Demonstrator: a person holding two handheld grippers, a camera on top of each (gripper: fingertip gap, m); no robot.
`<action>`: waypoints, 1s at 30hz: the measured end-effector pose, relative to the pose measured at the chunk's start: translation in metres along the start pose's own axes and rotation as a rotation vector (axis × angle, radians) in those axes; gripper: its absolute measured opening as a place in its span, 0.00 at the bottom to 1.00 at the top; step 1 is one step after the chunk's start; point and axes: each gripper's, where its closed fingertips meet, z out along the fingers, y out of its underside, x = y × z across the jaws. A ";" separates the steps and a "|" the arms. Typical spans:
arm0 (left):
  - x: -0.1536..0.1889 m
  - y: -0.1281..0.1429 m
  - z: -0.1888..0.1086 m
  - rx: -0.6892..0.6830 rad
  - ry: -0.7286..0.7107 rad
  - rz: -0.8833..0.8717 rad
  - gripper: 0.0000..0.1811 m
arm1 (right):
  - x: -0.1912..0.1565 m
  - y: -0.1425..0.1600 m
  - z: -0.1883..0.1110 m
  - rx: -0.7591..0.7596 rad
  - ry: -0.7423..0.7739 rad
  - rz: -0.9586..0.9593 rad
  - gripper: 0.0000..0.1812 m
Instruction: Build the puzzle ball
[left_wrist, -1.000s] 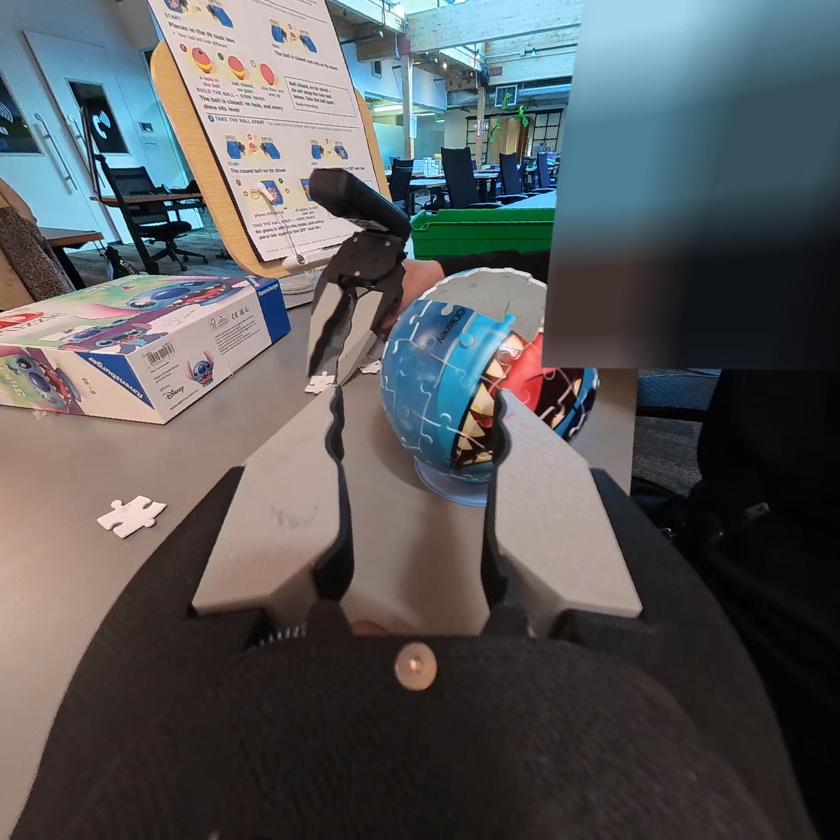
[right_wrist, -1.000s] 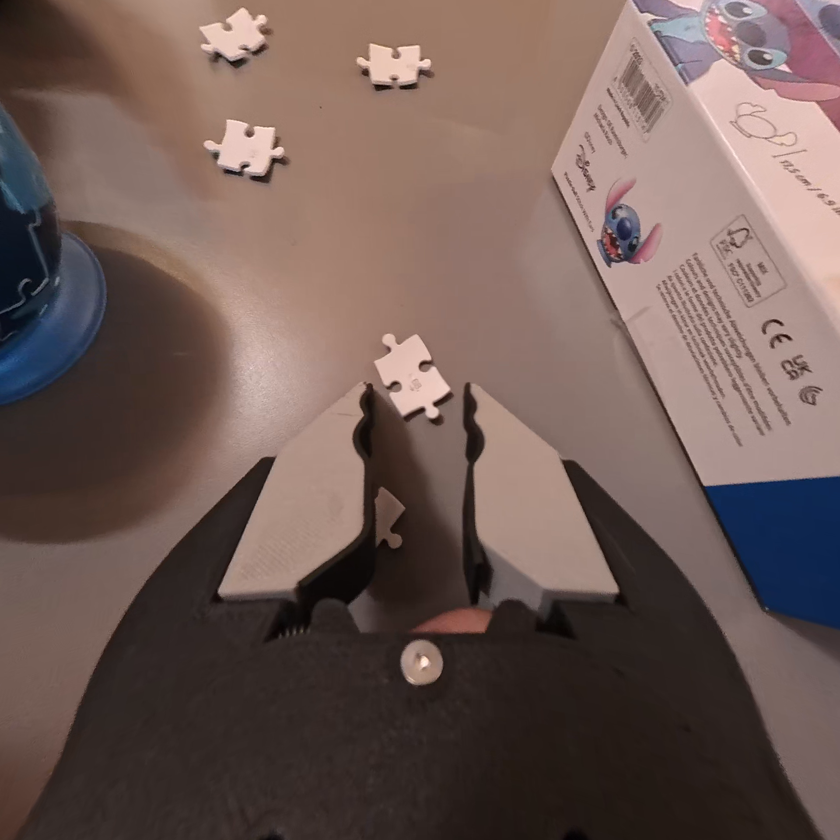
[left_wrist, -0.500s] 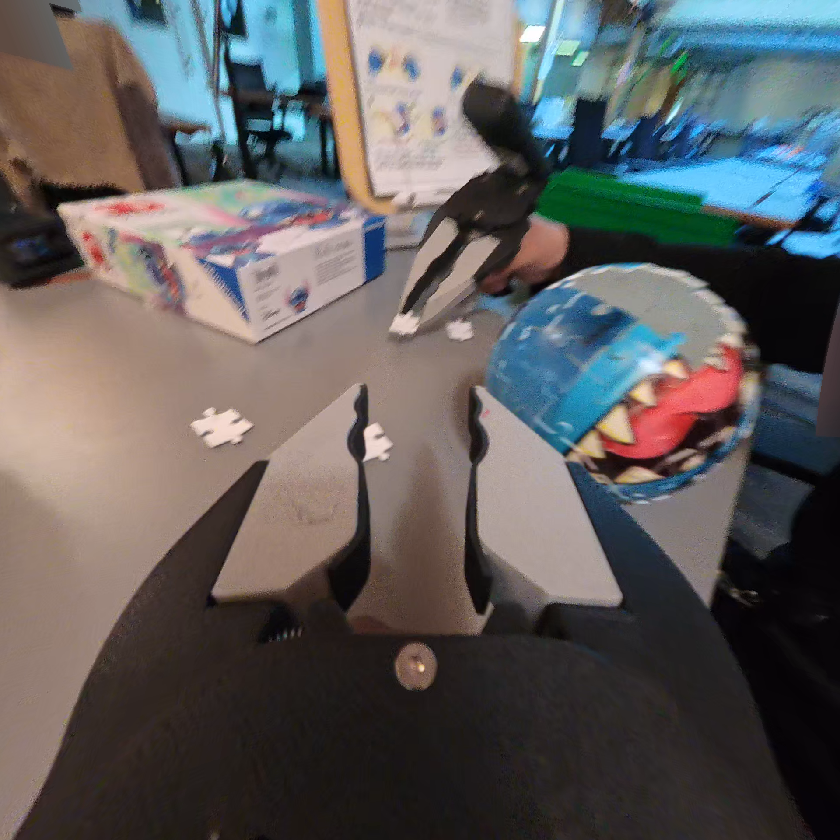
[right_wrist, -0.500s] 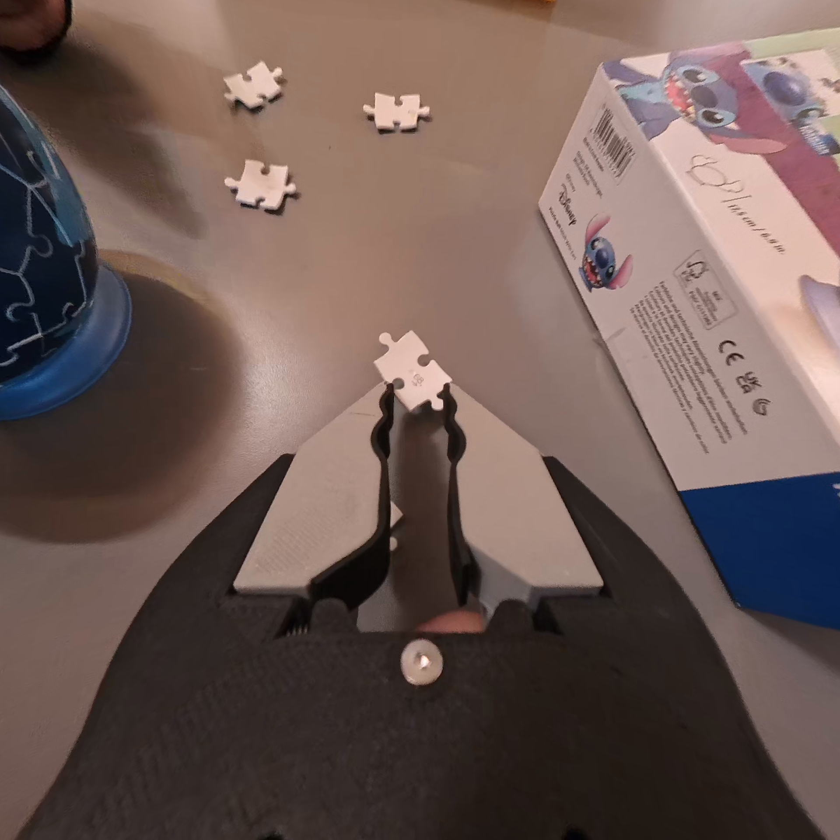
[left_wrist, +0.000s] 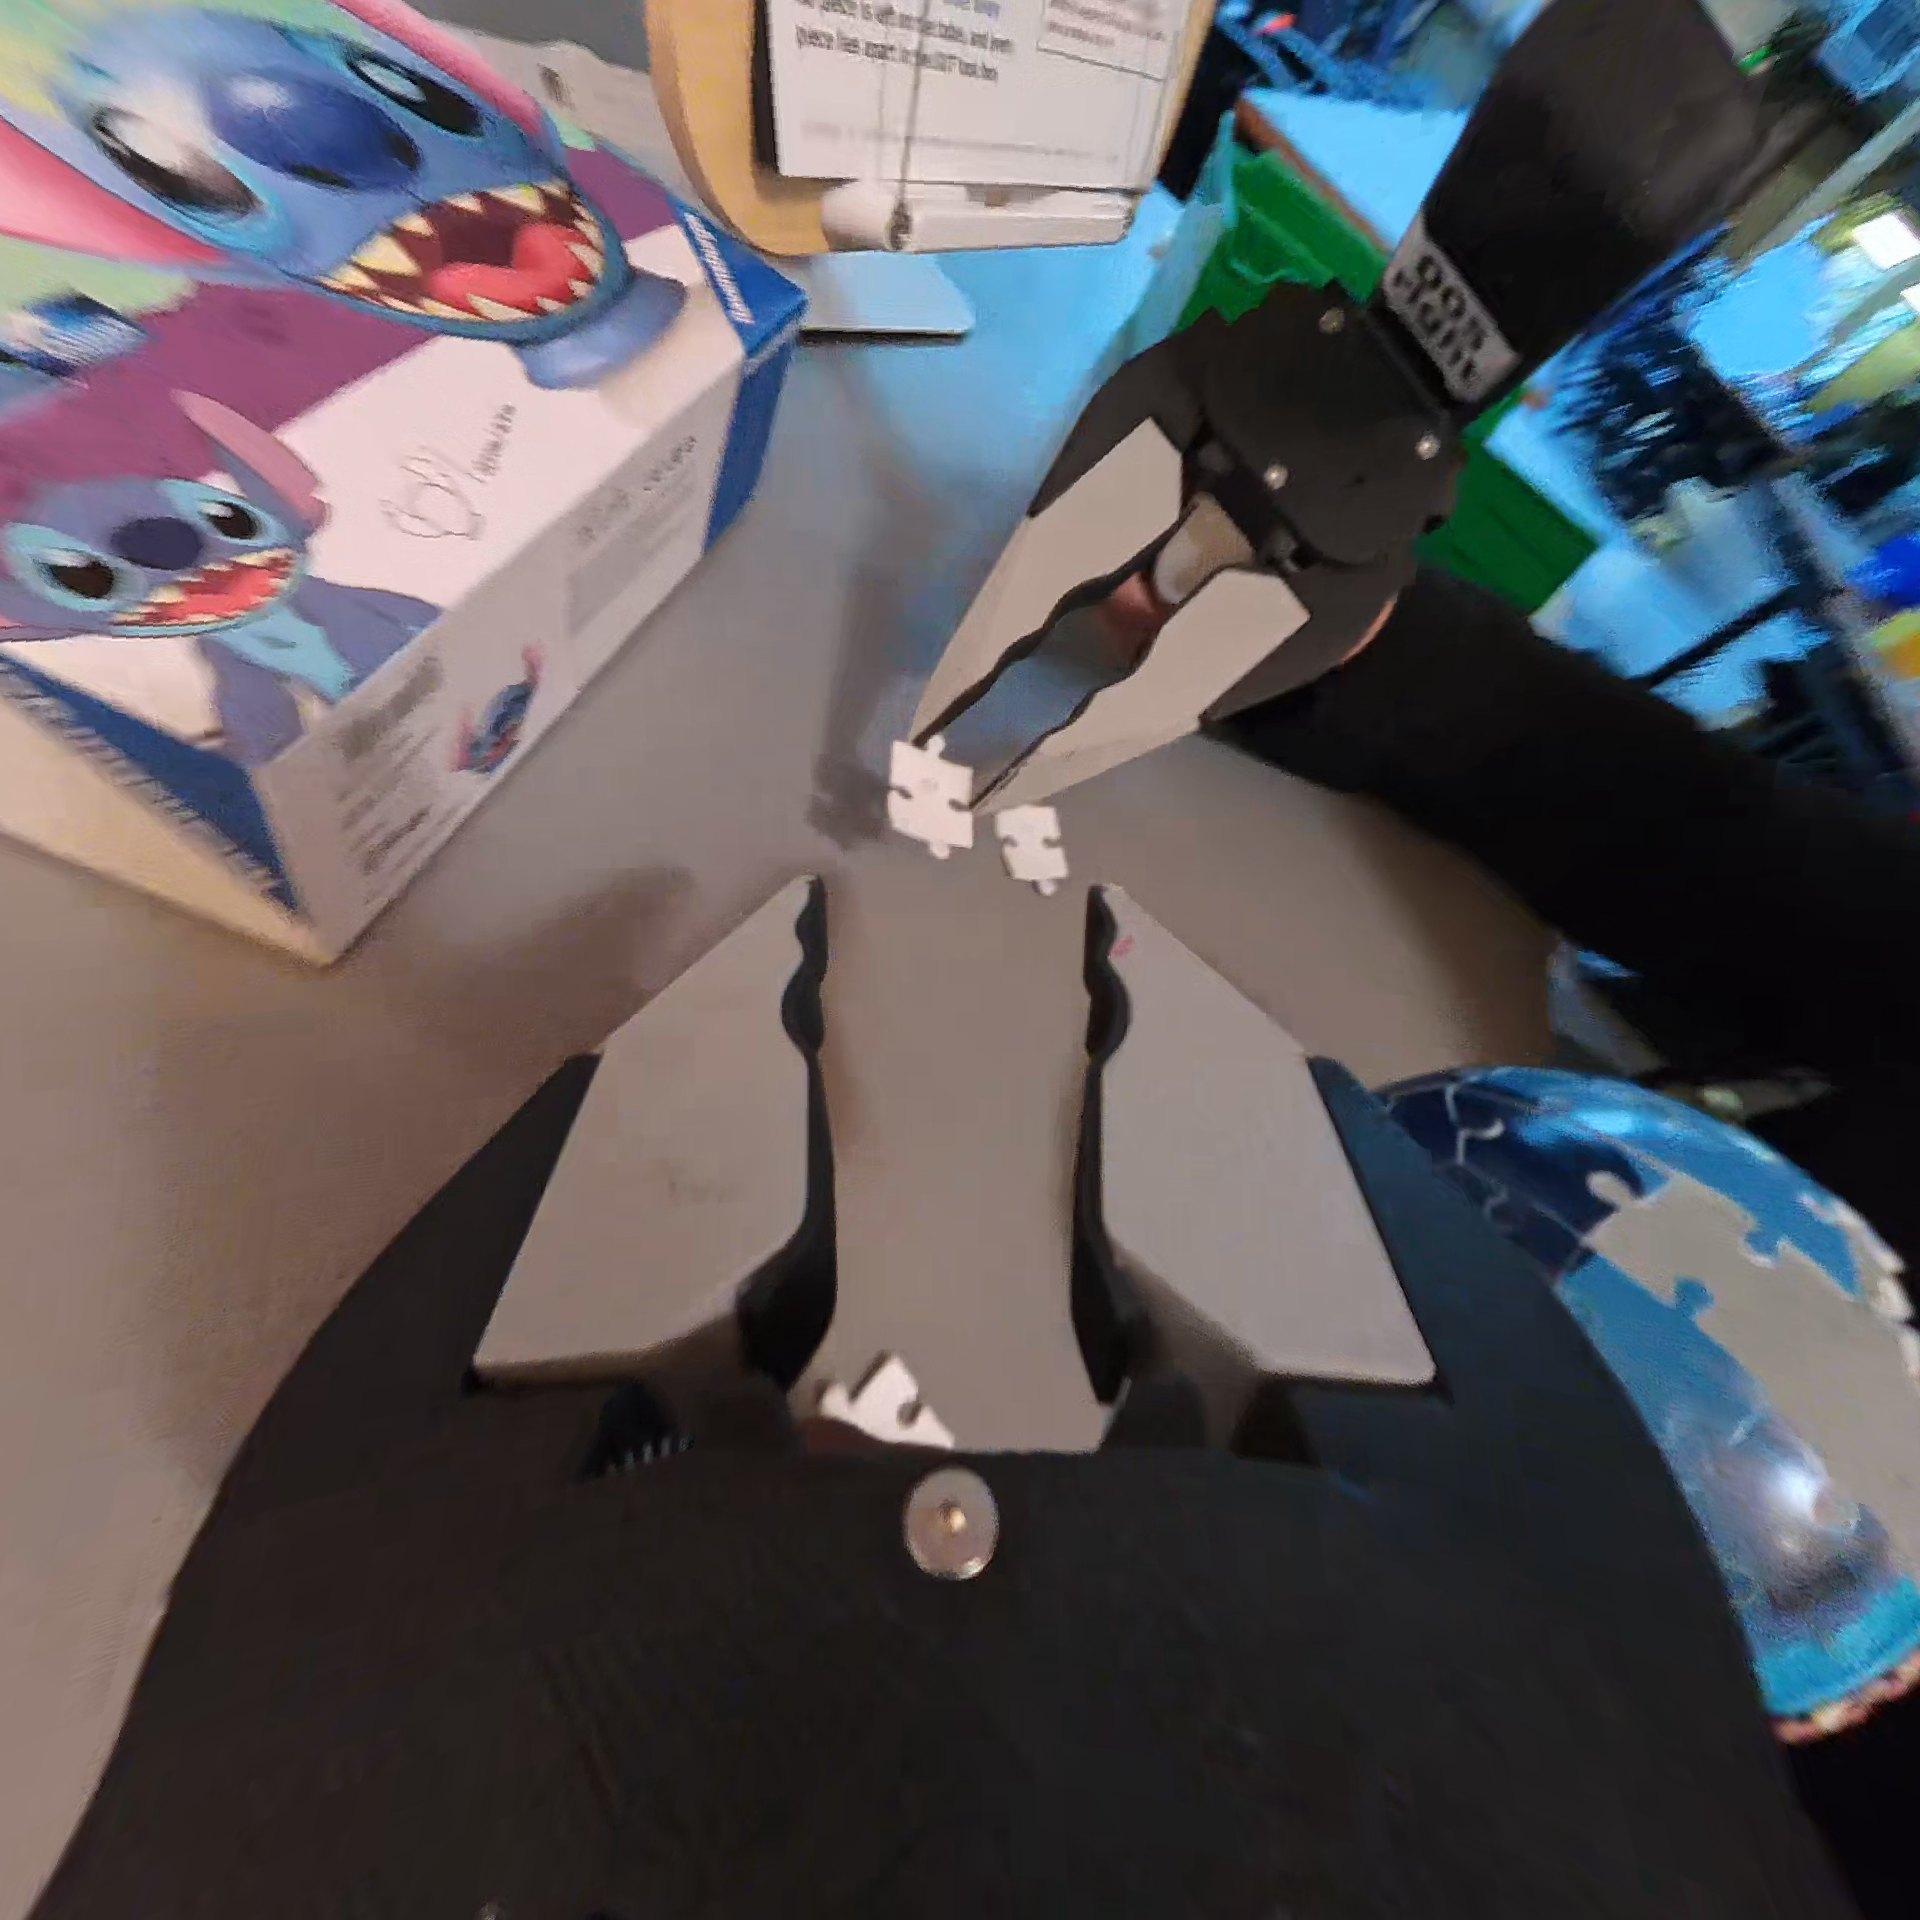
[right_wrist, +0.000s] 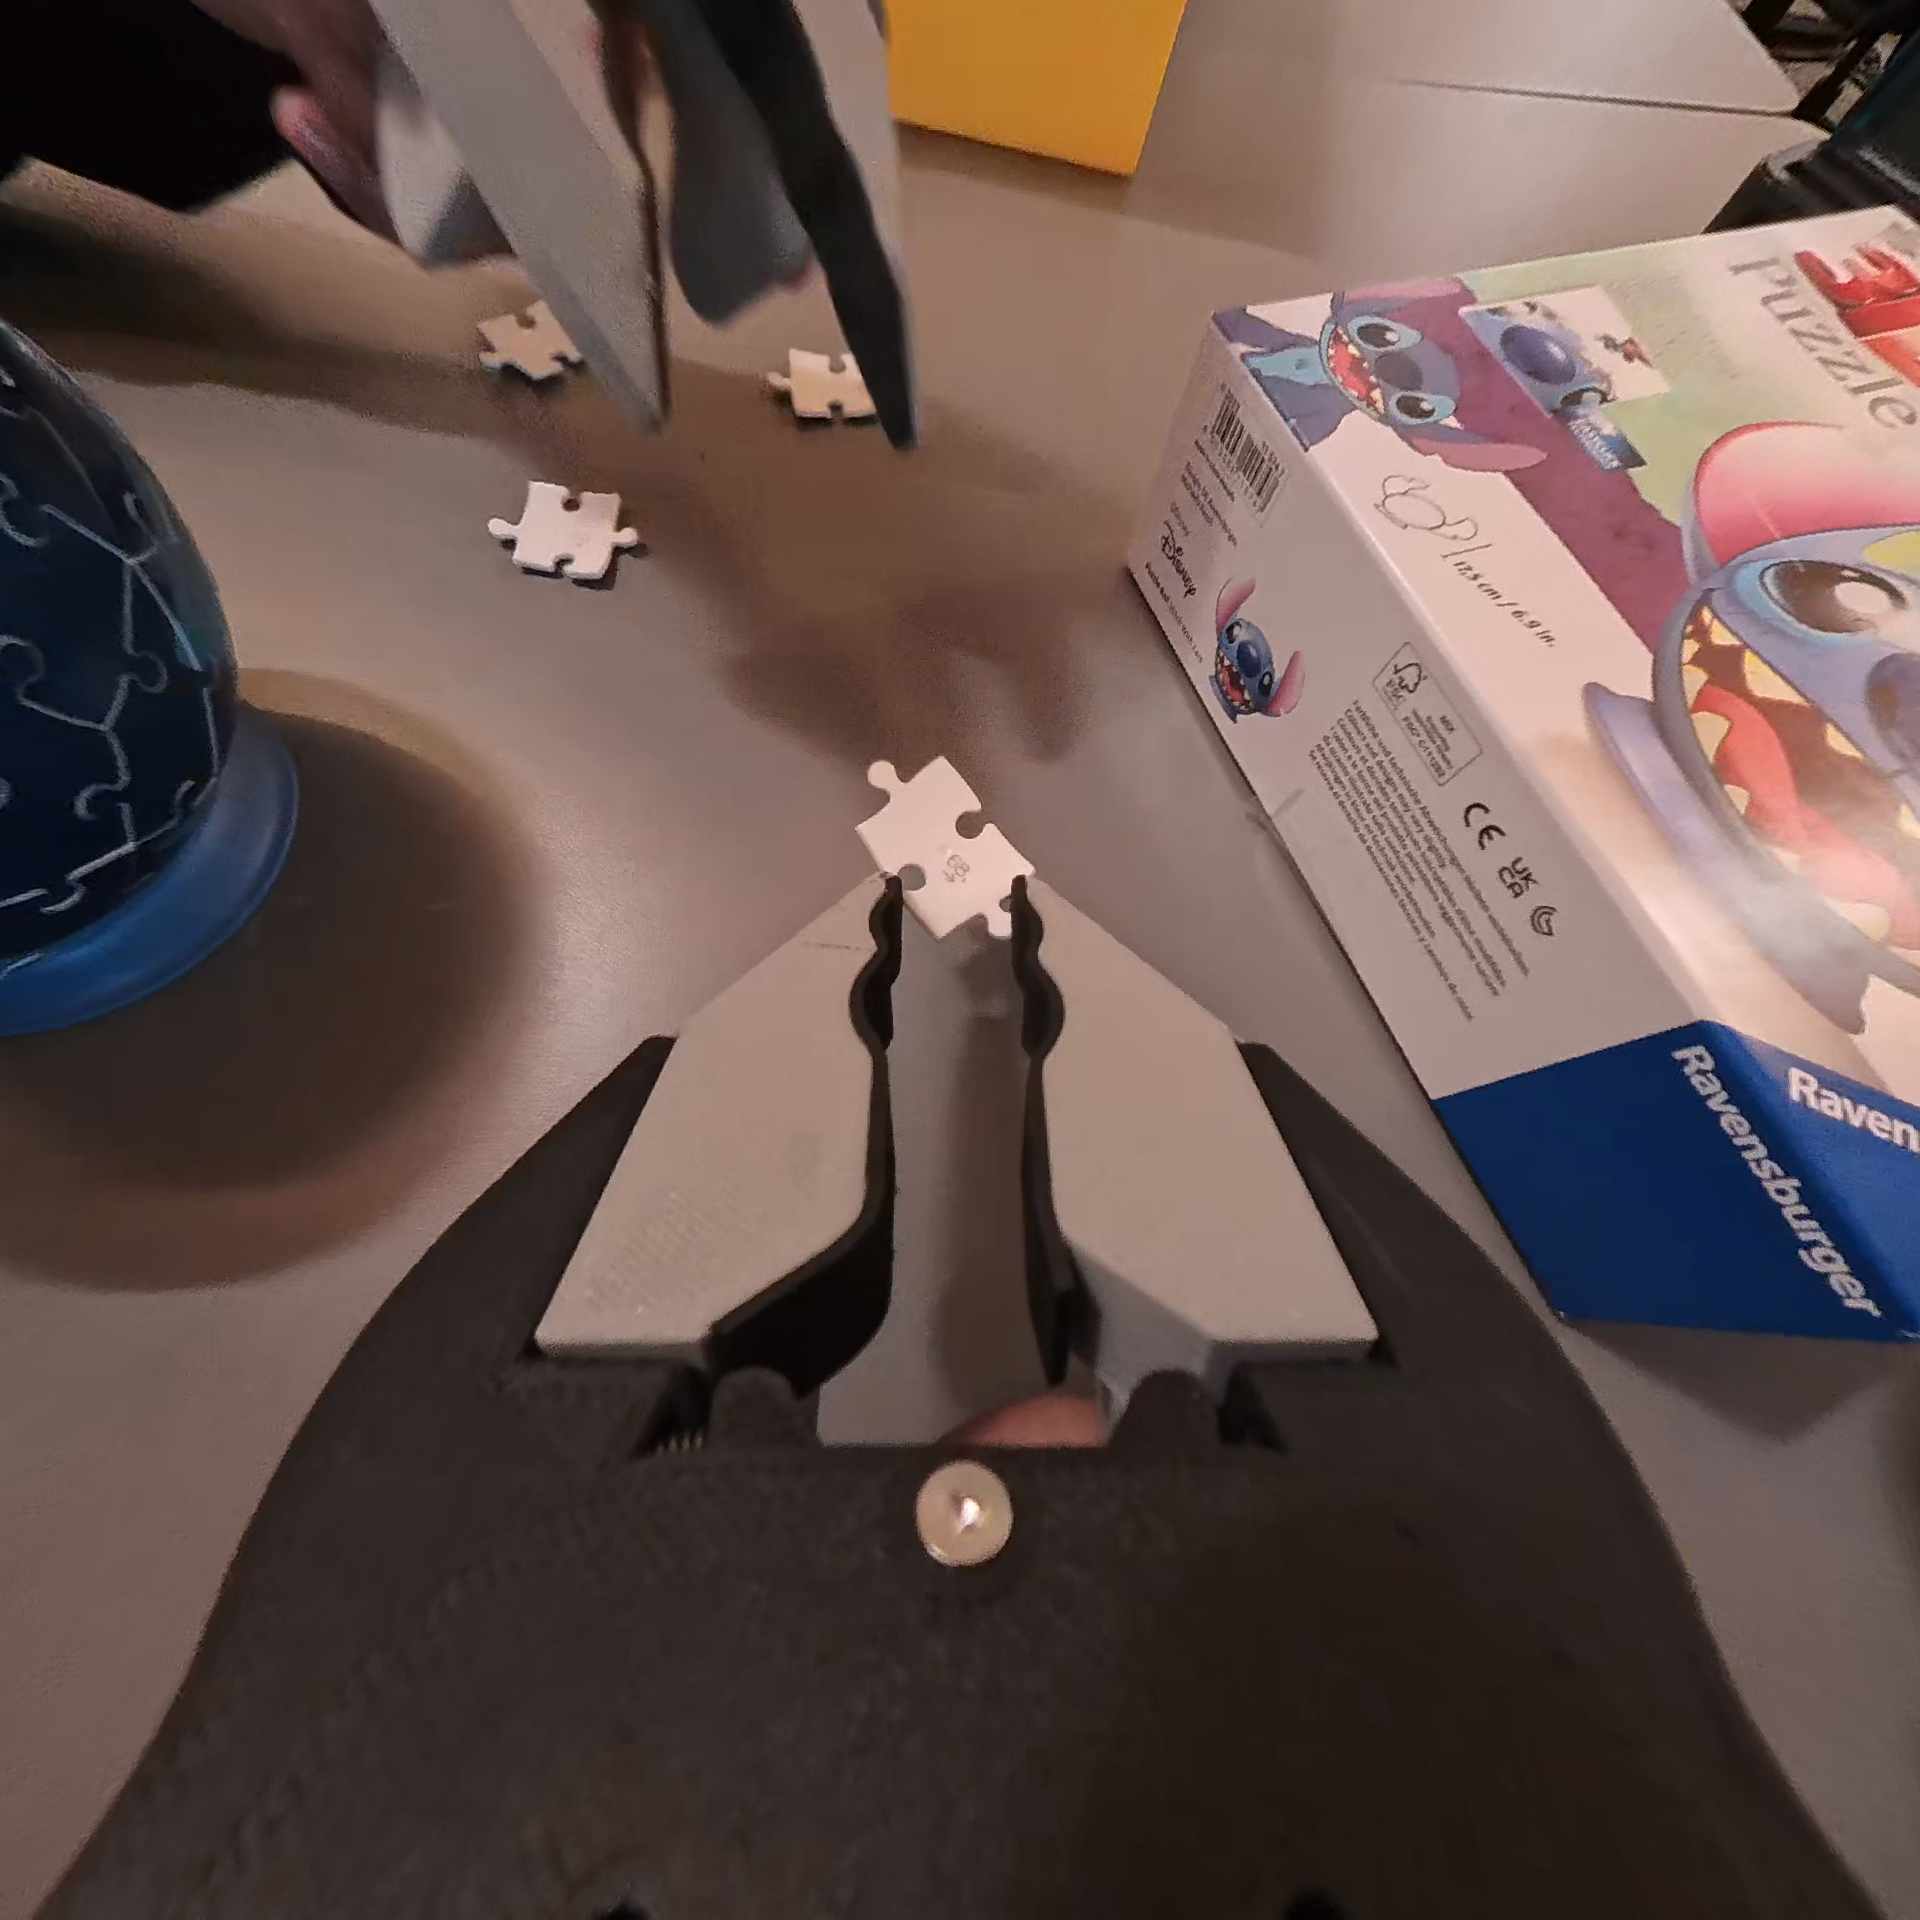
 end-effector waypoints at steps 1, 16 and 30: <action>0.001 -0.001 0.007 0.000 0.057 -0.041 0.26 | -0.002 -0.001 -0.001 0.005 -0.003 -0.001 0.10; 0.011 0.019 0.042 -0.101 0.180 -0.105 0.18 | -0.029 -0.026 -0.005 0.030 0.007 -0.146 0.10; 0.018 0.007 0.032 0.022 0.145 0.080 0.00 | -0.017 -0.032 -0.013 0.180 -0.136 0.198 0.13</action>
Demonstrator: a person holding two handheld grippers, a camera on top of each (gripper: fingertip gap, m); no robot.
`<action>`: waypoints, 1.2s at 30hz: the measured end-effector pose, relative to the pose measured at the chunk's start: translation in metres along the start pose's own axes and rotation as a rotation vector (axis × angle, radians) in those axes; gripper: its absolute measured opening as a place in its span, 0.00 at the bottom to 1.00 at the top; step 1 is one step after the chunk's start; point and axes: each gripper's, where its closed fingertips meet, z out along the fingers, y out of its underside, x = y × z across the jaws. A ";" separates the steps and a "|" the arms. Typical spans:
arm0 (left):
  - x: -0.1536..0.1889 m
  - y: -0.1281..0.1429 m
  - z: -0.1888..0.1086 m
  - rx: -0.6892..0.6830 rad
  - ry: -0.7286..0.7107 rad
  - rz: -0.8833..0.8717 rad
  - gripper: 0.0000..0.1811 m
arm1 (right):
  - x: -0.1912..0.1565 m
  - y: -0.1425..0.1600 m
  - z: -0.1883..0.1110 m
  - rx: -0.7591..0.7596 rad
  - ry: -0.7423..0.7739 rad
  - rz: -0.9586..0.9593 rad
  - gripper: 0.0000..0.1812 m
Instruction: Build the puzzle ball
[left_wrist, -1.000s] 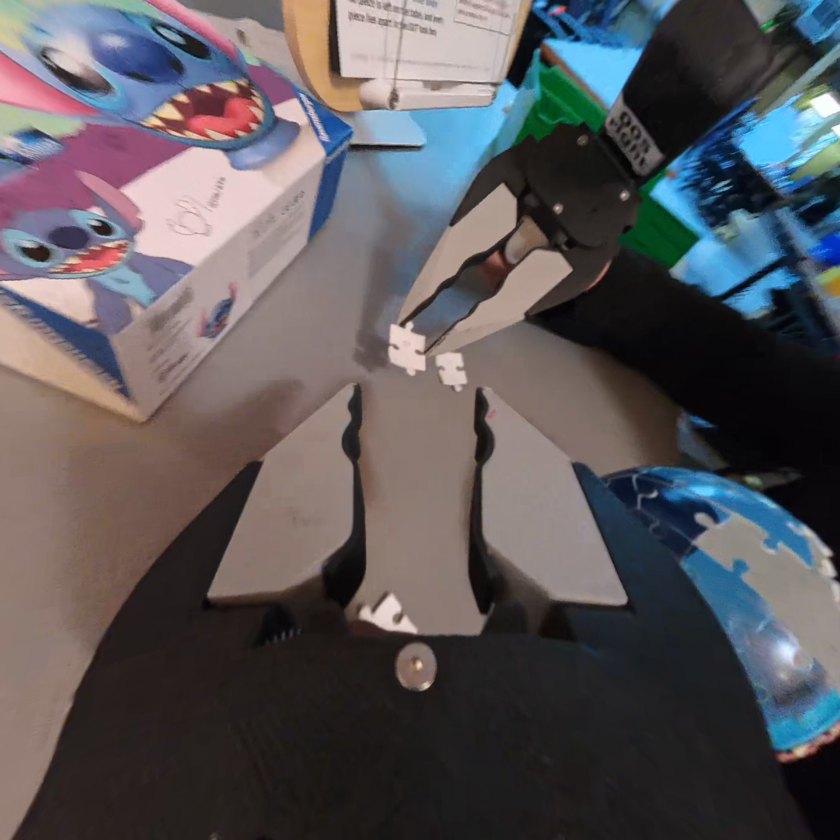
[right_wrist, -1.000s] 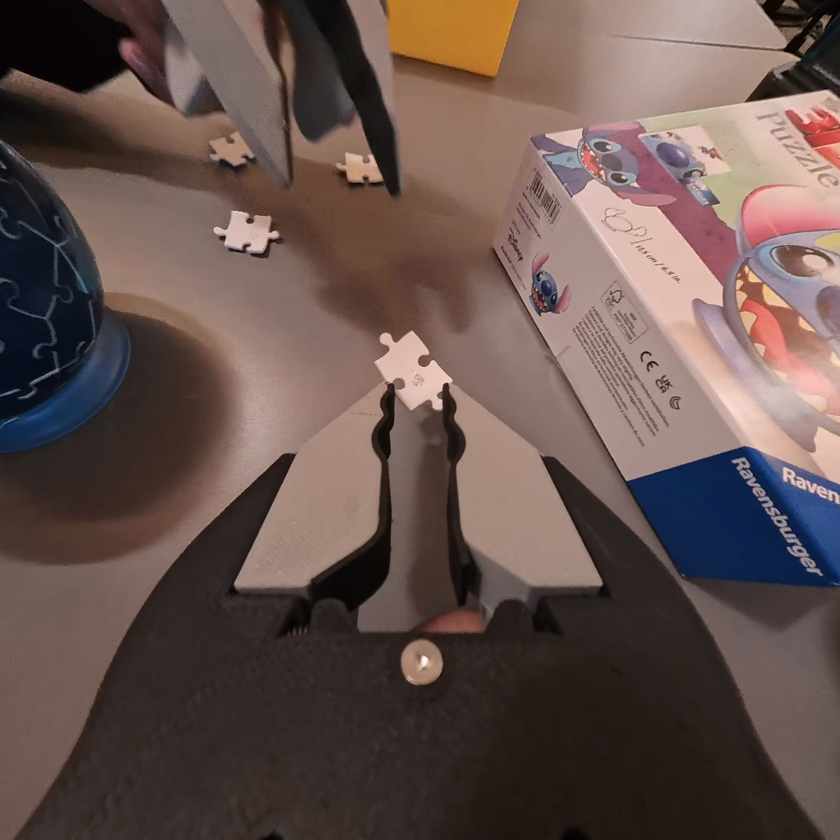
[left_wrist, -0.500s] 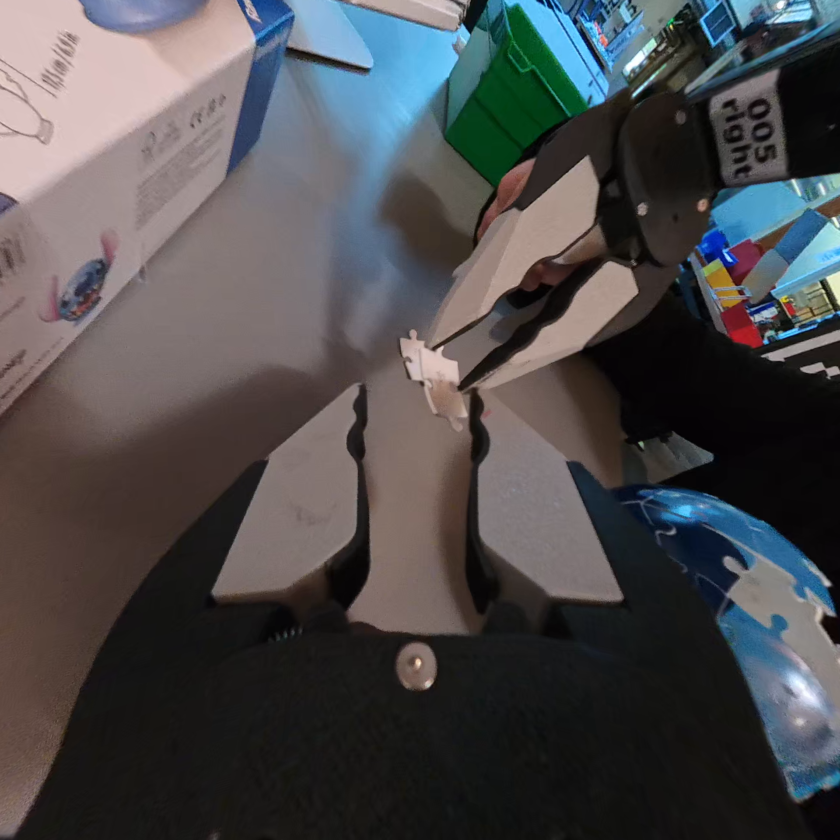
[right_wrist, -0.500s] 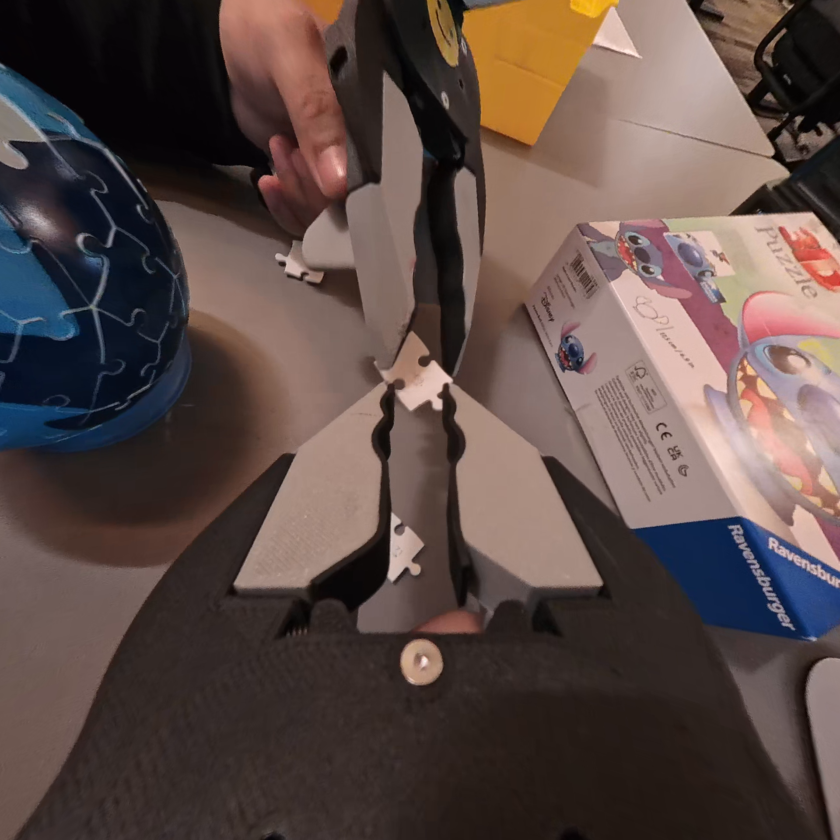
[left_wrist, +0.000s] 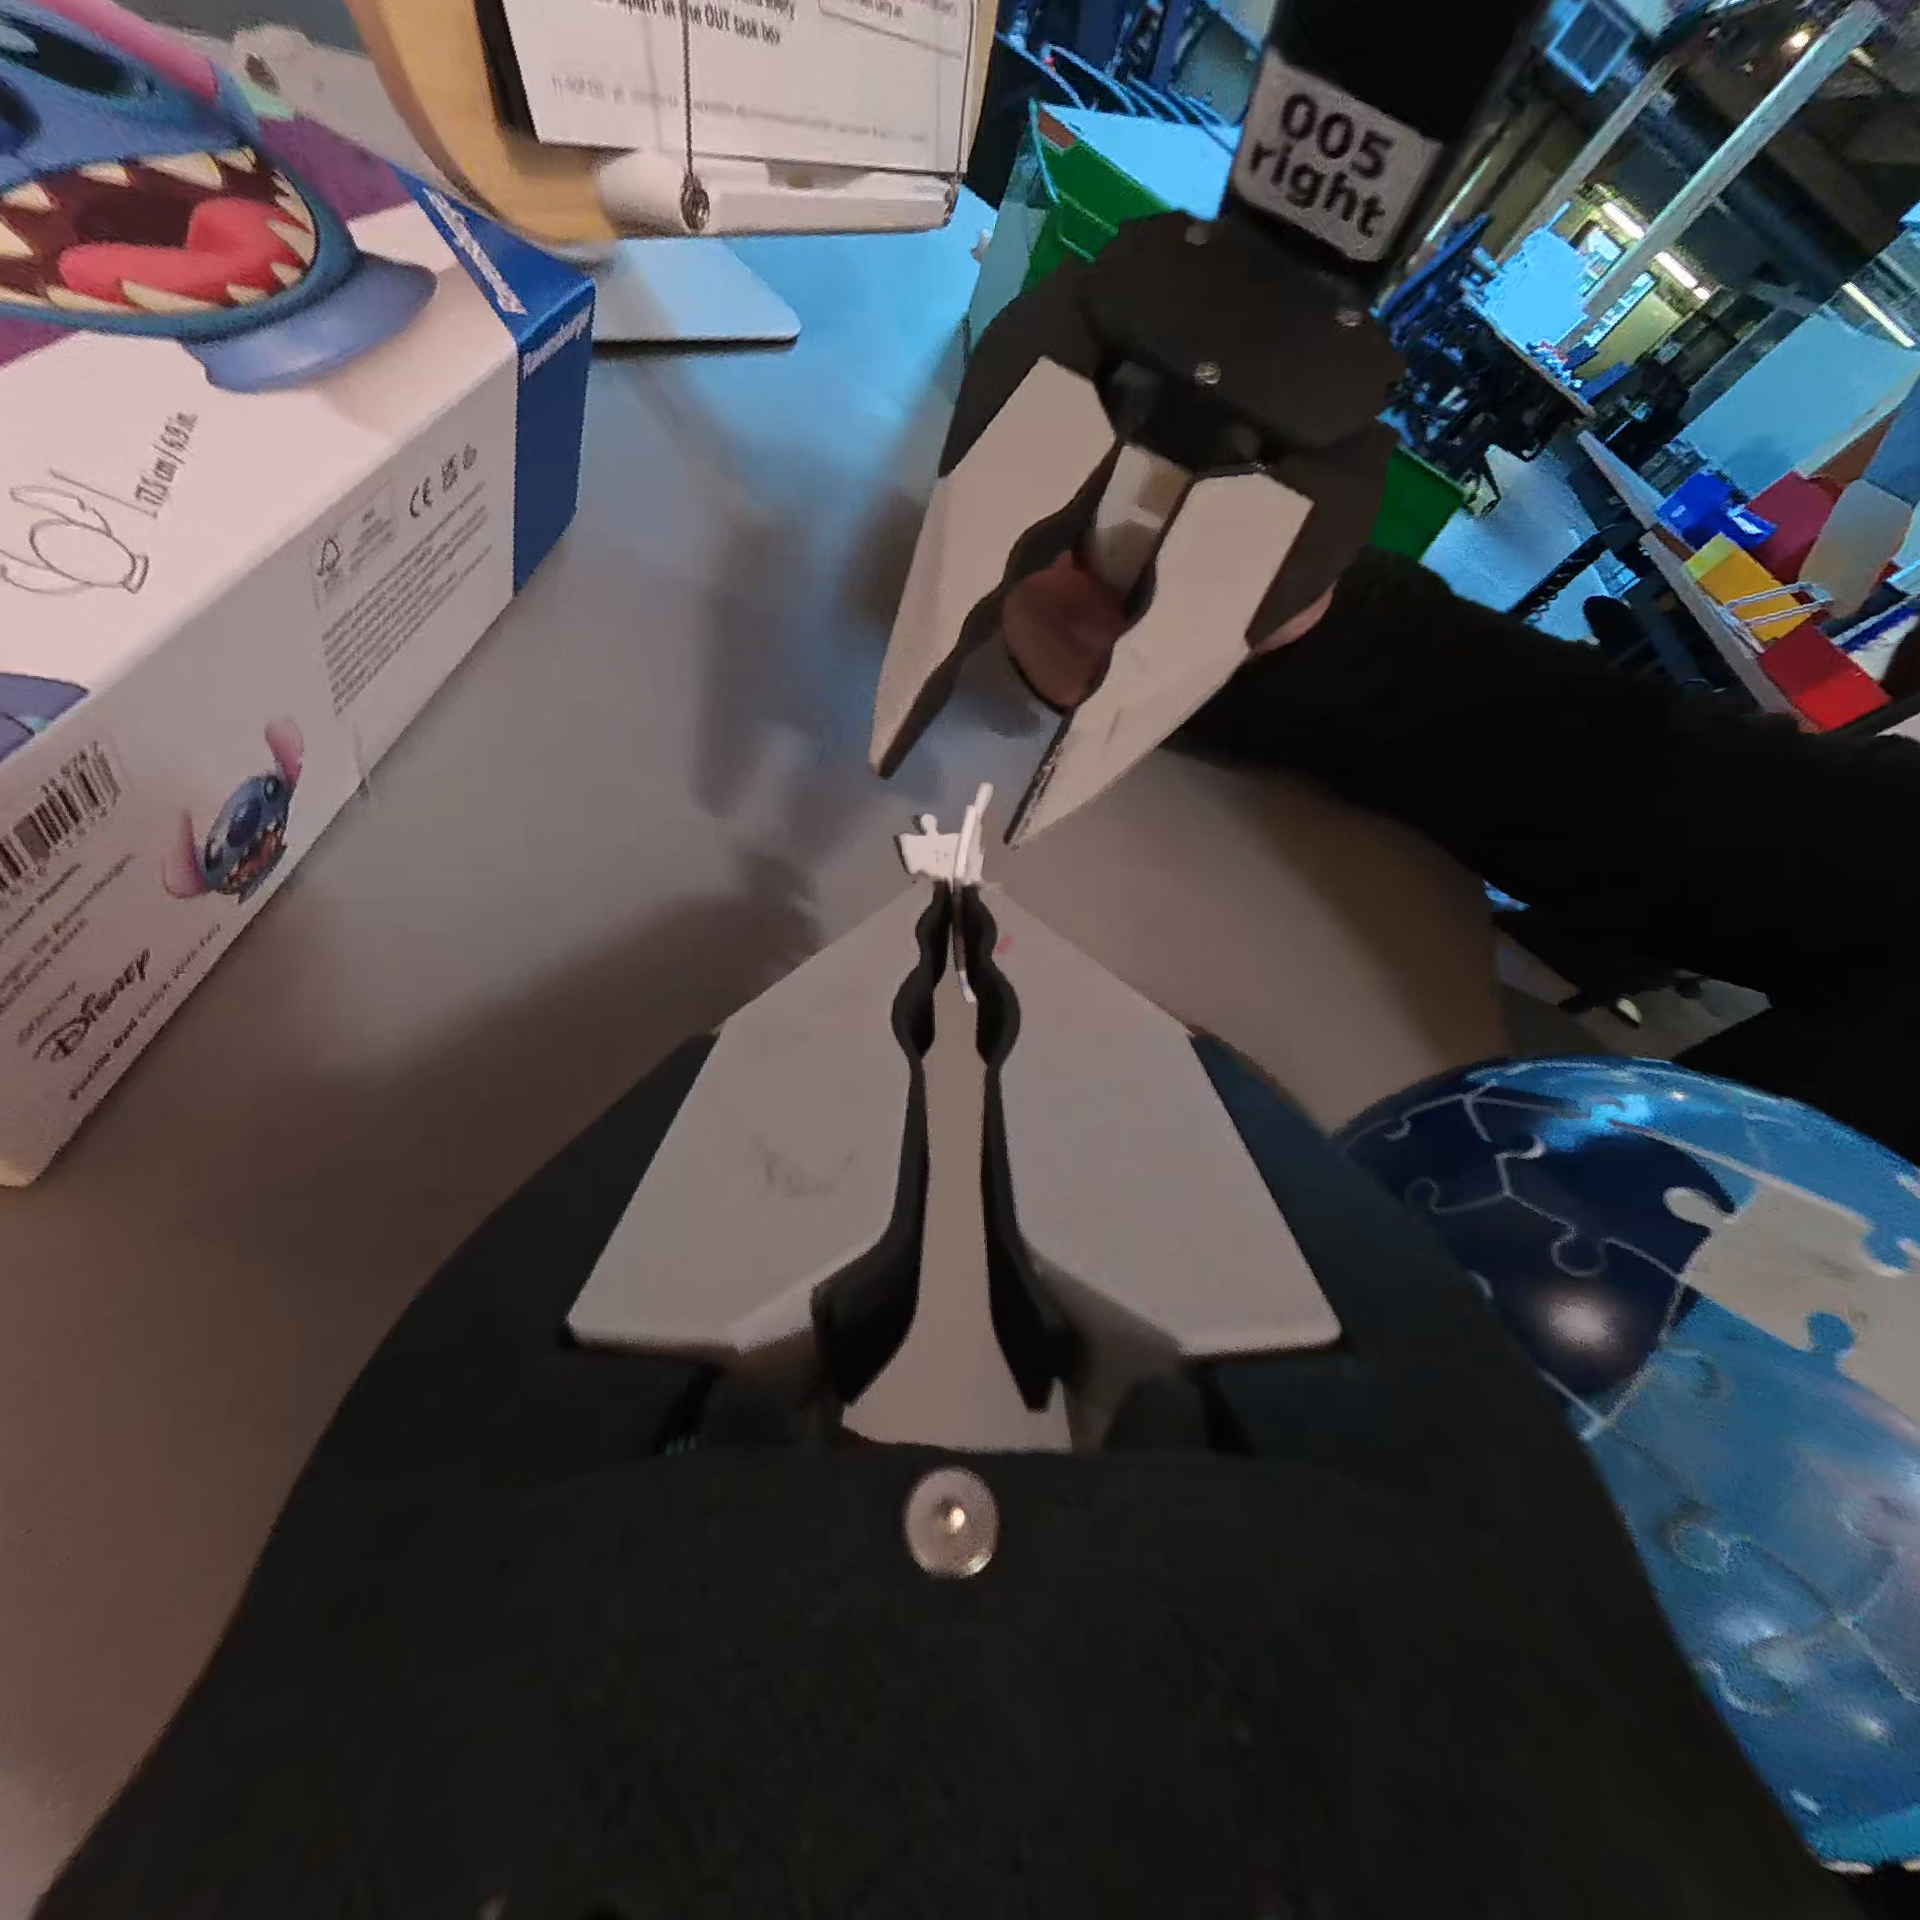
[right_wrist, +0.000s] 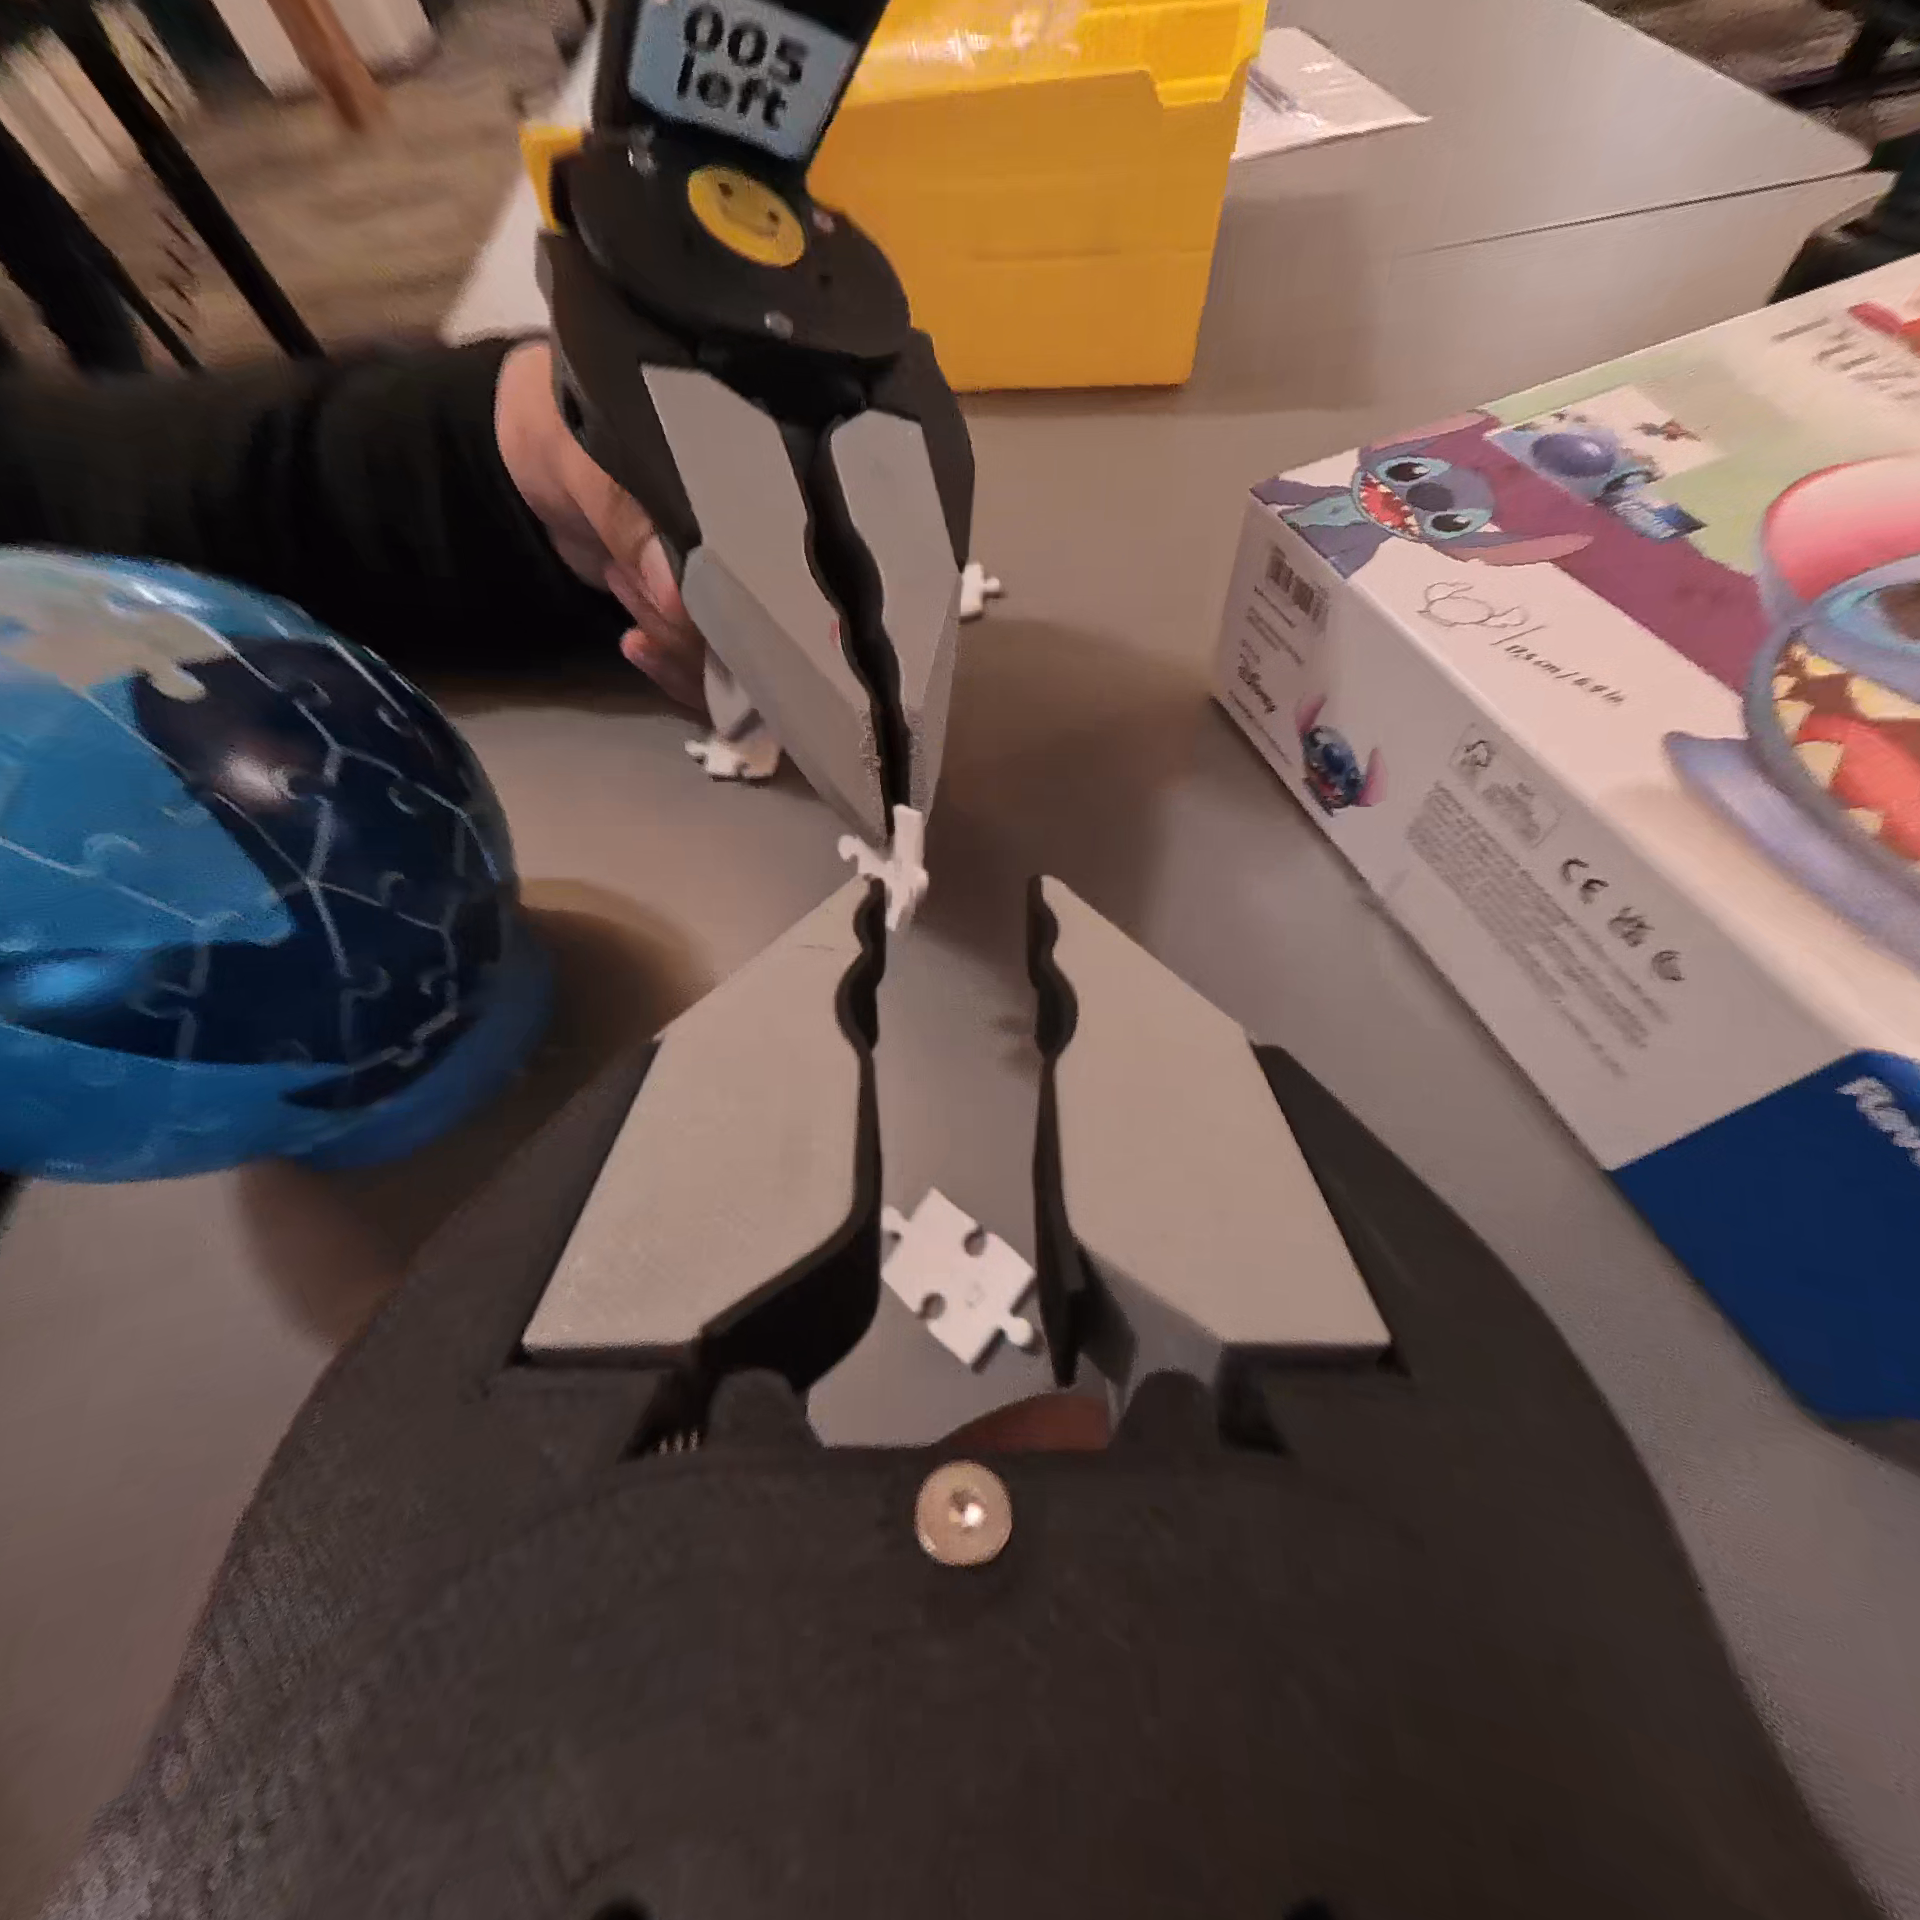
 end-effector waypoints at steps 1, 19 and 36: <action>0.000 -0.001 -0.001 0.006 -0.016 0.010 0.00 | -0.003 -0.004 0.000 0.032 -0.032 0.033 0.12; 0.022 -0.031 -0.025 0.211 -0.058 0.148 0.00 | -0.024 -0.047 0.002 0.094 0.014 0.060 0.01; 0.039 -0.033 -0.049 0.259 0.088 0.072 0.00 | -0.042 -0.075 0.012 0.054 0.135 -0.044 0.01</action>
